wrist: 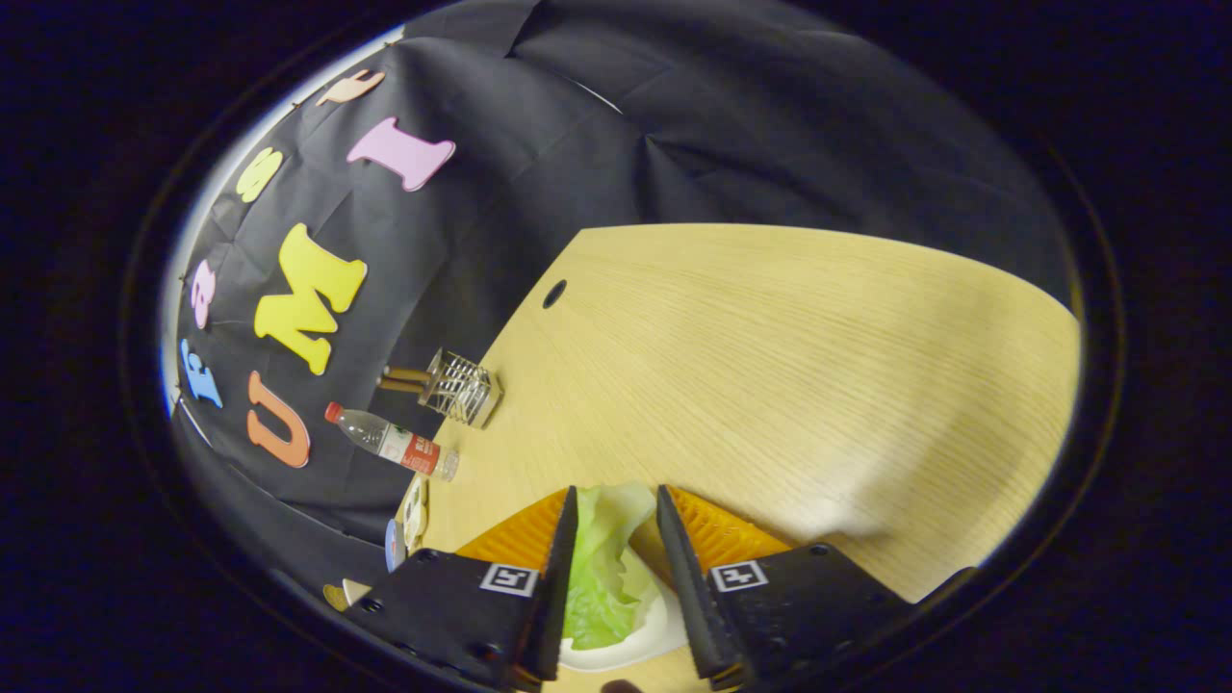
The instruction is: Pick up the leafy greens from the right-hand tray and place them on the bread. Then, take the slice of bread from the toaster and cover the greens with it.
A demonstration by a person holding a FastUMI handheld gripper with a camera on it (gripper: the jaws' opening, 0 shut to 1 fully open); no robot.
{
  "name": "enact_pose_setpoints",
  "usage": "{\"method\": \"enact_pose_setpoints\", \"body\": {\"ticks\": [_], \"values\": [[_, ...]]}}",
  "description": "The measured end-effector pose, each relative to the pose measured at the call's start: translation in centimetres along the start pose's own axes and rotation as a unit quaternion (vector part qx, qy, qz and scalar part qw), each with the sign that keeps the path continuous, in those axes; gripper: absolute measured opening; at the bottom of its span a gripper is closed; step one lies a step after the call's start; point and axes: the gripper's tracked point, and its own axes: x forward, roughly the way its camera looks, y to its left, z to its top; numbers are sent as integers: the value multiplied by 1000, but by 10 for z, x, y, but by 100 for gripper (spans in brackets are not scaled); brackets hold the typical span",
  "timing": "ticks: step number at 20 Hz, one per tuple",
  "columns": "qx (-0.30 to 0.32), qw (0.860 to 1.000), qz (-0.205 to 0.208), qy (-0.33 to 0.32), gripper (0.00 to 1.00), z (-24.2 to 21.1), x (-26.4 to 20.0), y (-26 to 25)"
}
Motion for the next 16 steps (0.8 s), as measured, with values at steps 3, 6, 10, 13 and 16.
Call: {"method": "enact_pose_setpoints", "body": {"ticks": [3, 6, 10, 13, 16], "values": [[33, 999, 5, 13, 22, 1, 1, -4], [37, 999, 15, 23, 3, -4, 1, -1], [18, 999, 46, -4, 0, 8, -18, 23], [-8, 997, 77, -25, 0, 7, -42, 54], [-27, 993, 107, -45, 0, 2, -68, 86]]}}
